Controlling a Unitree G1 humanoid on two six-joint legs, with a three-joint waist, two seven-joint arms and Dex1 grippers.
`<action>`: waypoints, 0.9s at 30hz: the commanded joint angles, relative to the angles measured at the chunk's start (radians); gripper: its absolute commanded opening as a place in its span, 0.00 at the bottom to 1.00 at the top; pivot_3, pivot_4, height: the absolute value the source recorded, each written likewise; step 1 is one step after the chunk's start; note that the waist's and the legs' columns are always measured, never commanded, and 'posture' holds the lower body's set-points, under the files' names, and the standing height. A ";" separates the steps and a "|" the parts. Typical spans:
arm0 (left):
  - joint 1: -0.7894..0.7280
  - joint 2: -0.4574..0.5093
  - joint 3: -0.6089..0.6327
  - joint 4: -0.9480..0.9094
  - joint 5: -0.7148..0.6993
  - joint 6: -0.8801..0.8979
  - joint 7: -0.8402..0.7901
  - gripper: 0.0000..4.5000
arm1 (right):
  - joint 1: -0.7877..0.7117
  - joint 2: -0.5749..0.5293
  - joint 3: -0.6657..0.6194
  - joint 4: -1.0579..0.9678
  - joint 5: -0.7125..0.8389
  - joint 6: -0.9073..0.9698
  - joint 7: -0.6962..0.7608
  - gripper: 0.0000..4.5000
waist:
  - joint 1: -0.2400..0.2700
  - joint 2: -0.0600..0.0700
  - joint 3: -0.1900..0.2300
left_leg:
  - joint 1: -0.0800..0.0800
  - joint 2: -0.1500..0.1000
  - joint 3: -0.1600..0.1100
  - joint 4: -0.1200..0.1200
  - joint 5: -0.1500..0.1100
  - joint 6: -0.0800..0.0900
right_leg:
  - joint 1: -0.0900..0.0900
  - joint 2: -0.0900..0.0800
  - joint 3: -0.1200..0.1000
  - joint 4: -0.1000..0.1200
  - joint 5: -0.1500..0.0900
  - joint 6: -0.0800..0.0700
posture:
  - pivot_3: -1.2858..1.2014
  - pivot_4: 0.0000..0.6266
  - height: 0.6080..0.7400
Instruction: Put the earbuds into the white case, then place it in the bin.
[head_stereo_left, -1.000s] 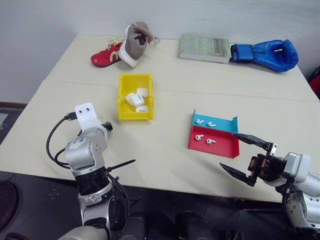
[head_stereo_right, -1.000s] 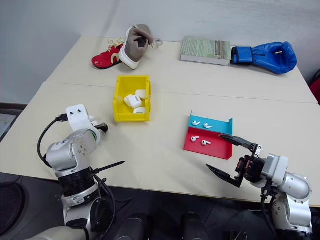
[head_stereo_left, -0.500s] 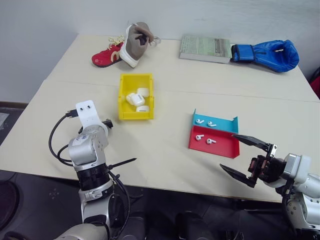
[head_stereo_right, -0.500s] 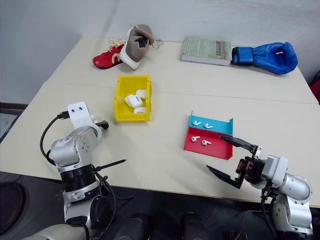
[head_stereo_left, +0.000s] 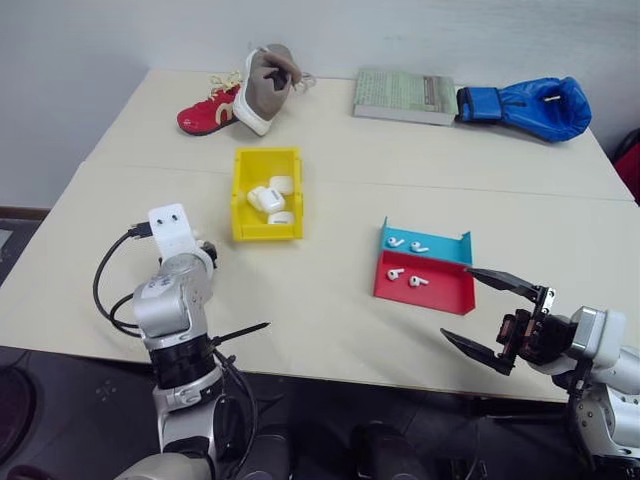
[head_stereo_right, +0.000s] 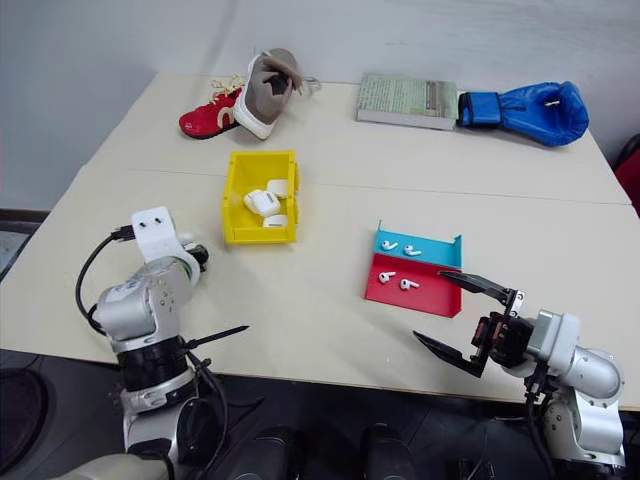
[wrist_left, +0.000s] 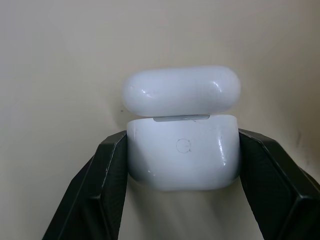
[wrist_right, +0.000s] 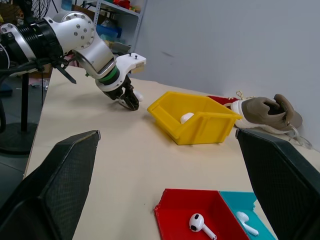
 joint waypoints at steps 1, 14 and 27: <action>0.074 0.097 0.078 -0.129 -0.097 -0.105 -0.167 0.62 | 0.014 -0.012 -0.036 -0.037 0.035 -0.011 0.013 1.00 | -0.004 0.000 0.000 | 0.000 0.001 0.000 0.000 0.000 0.000 | 0.000 0.000 0.000 0.000 0.000 0.000 | 0.52 0.24 1.00; 0.310 0.459 0.059 -0.147 -0.761 -0.650 -1.361 0.62 | 0.198 -0.200 -0.237 -0.079 0.092 0.175 0.018 1.00 | 0.013 0.002 0.000 | 0.000 -0.001 -0.006 0.000 0.000 0.001 | 0.008 -0.003 -0.001 -0.016 -0.001 -0.001 | 0.52 0.24 1.00; 0.179 0.217 -0.385 0.028 -0.755 -0.853 -1.568 0.62 | 0.581 -0.149 -0.454 -0.137 -0.144 0.234 -0.163 1.00 | -0.004 0.004 -0.001 | 0.002 -0.001 -0.003 -0.001 -0.001 0.004 | 0.012 0.001 0.000 -0.017 0.000 0.000 | 0.52 0.24 1.00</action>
